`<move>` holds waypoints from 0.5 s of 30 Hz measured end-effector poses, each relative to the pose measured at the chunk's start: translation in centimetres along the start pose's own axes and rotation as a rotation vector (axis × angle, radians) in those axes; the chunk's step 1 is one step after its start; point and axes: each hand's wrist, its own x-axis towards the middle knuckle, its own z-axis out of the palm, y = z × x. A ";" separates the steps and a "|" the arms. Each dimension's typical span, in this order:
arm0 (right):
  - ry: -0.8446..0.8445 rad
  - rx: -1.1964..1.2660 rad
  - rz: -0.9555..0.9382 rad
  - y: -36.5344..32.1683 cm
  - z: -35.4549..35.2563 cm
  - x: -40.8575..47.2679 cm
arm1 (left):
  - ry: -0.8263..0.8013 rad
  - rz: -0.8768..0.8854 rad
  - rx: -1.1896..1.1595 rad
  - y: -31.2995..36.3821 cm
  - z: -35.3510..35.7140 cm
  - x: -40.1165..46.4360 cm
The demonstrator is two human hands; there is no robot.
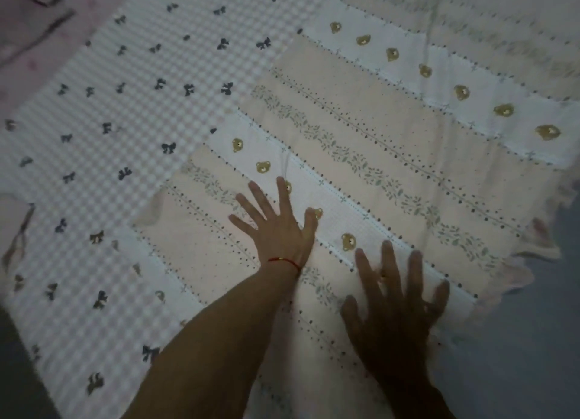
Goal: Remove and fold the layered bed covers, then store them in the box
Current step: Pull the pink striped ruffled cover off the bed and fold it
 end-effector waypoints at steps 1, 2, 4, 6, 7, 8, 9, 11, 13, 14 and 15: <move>-0.004 -0.023 -0.142 1.1 0.1 2.5 | 0.041 0.013 0.024 0.0 0.2 0.3; -0.038 -0.073 -0.285 1.7 0.9 5.2 | 0.078 -0.003 0.026 -0.6 0.8 0.7; -0.119 -0.168 -0.403 1.8 2.4 7.7 | 0.112 -0.002 0.028 -0.9 1.5 0.9; -0.140 -0.194 -0.390 2.0 3.5 7.8 | 0.133 0.026 0.028 -0.3 1.6 0.9; -0.144 -0.195 -0.390 2.0 4.0 7.5 | 0.129 0.015 0.015 -0.4 1.4 0.9; -0.148 -0.199 -0.394 1.8 4.5 7.3 | 0.123 0.013 0.016 -0.6 1.3 1.0; -0.145 -0.203 -0.394 1.8 4.7 7.3 | 0.128 0.018 0.018 -0.8 1.5 1.0; -0.157 -0.211 -0.390 1.7 5.2 8.0 | 0.137 0.023 0.033 -0.8 1.7 1.3; -0.171 -0.198 -0.383 1.5 5.3 8.2 | 0.128 0.007 0.040 -0.7 1.2 1.2; -0.184 -0.187 -0.377 1.5 5.4 8.0 | 0.125 0.007 0.038 -0.7 1.1 1.1; -0.197 -0.175 -0.372 1.6 5.5 7.9 | 0.123 0.019 0.042 -0.8 1.2 1.1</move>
